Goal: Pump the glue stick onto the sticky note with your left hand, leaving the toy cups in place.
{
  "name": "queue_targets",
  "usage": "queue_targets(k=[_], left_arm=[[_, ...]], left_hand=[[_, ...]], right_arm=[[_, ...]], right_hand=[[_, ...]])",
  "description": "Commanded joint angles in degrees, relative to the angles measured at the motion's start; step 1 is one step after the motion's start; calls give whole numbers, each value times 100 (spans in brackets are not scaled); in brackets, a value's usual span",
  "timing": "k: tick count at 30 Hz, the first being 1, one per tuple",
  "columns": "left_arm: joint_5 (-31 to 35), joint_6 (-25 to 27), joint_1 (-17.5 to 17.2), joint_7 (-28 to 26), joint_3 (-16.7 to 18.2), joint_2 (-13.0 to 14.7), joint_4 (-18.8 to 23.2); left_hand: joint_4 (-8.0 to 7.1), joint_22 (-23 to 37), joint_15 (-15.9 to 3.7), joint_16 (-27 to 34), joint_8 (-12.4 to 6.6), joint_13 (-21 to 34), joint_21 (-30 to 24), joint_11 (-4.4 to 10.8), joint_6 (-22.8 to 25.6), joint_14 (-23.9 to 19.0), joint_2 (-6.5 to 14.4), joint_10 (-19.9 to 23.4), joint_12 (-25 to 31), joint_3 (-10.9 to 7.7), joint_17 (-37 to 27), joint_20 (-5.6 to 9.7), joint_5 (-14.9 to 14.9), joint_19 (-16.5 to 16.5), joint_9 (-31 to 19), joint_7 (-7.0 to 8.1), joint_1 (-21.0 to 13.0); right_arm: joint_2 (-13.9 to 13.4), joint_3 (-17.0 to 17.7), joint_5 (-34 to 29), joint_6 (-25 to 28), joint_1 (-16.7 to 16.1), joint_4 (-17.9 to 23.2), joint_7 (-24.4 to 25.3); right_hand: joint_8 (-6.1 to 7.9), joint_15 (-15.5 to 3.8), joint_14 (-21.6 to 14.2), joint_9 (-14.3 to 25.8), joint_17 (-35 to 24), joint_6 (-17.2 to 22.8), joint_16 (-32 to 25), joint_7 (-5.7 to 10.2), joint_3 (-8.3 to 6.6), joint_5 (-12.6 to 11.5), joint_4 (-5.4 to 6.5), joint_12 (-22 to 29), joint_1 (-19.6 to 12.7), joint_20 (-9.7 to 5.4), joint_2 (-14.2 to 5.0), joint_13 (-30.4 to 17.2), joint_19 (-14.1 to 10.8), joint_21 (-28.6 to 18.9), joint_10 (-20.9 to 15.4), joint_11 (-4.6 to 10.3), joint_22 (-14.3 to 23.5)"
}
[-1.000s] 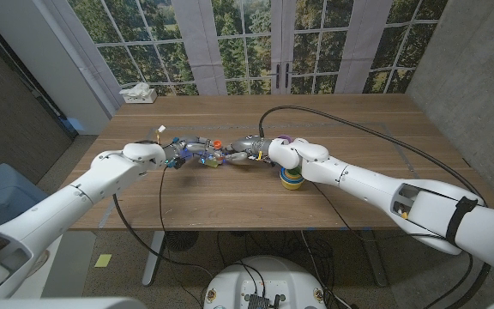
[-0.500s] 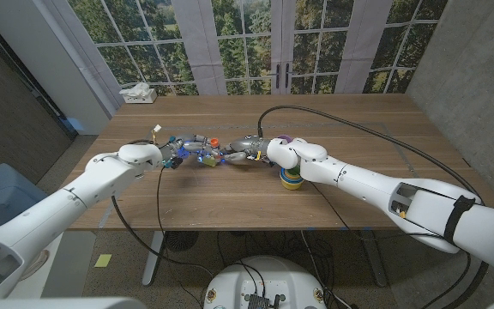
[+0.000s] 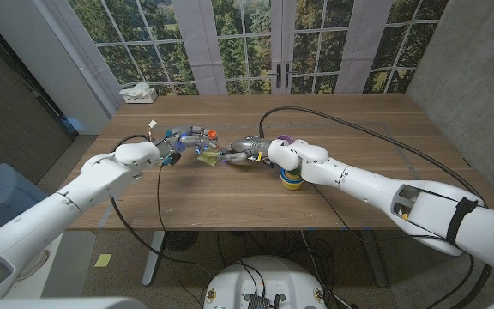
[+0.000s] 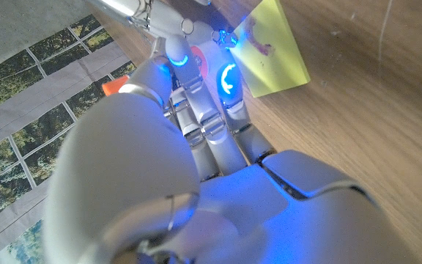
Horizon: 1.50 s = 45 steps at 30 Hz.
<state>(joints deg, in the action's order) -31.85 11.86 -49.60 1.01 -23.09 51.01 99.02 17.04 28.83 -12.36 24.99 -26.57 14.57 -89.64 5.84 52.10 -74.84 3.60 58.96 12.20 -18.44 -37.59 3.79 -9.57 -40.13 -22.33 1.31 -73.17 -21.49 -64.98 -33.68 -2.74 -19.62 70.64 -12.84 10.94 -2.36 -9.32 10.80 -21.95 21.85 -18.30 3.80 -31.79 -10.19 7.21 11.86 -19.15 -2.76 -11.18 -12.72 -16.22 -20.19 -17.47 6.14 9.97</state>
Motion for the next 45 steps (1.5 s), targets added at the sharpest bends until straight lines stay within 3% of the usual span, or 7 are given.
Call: queue_targets(k=[1, 25, 33, 37, 45], left_arm=[[254, -447, -200, -439, 197, -114, 241], [458, -300, -265, -827, 300, -211, 468], [485, -266, -226, -849, 290, -246, 439], [537, -222, -209, -896, 277, -247, 442], [754, -123, -248, -1147, 287, -206, 559]], left_hand=[[-714, 17, -109, -18, -26, 2621, -21, 287, 291, -105, 142, 1023, 31, -760, -27, 827, -30, -20, -311, -268, -76], [-717, 6, -111, -69, -22, 2618, -21, 299, 291, -114, 139, 1025, 30, -758, -55, 826, -27, -5, -305, -238, -61], [-714, 1, -111, -87, -20, 2611, -22, 295, 300, -119, 135, 1016, 22, -757, -66, 827, -27, -4, -296, -246, -61], [-713, 11, -111, -88, -22, 2602, -30, 297, 298, -130, 135, 1023, 19, -758, -74, 827, -27, -9, -299, -247, -62], [-715, -4, -111, -114, -20, 2622, -18, 294, 301, -125, 137, 1029, 33, -759, -76, 827, -27, 4, -295, -245, -61]], right_arm=[[-136, 154, 117, 78, -104, 177, 45], [-203, 511, 686, -142, -237, 84, 153], [-172, 722, 1143, -435, -302, -149, 267], [-140, 838, 1402, -541, -338, -272, 294], [-95, 1141, 2023, -745, -451, -469, 355]], right_hand=[[-6, -714, -5, 24, -26, -27, -5, 23, -12, -27, -4, -13, 19, -121, 31, -4, -58, -42, 50, -3, 35], [-36, -669, 24, 25, -17, -198, 9, 127, -31, -40, -68, -58, -2, -117, 2, 2, -87, -24, 221, -39, 35], [-156, -602, 80, 23, -23, -1247, 2, 364, -57, -23, -305, -103, -155, -113, 6, 7, -115, 23, 626, 25, 38], [-170, -596, 105, 19, -37, -1616, -6, 423, -45, -11, -352, -103, -181, -108, 15, 8, -130, 35, 732, 21, 39], [-94, -545, 159, 13, -41, -1706, 4, 402, 15, 9, -402, -90, -175, -49, 87, 10, -67, 77, 802, -12, 40]])
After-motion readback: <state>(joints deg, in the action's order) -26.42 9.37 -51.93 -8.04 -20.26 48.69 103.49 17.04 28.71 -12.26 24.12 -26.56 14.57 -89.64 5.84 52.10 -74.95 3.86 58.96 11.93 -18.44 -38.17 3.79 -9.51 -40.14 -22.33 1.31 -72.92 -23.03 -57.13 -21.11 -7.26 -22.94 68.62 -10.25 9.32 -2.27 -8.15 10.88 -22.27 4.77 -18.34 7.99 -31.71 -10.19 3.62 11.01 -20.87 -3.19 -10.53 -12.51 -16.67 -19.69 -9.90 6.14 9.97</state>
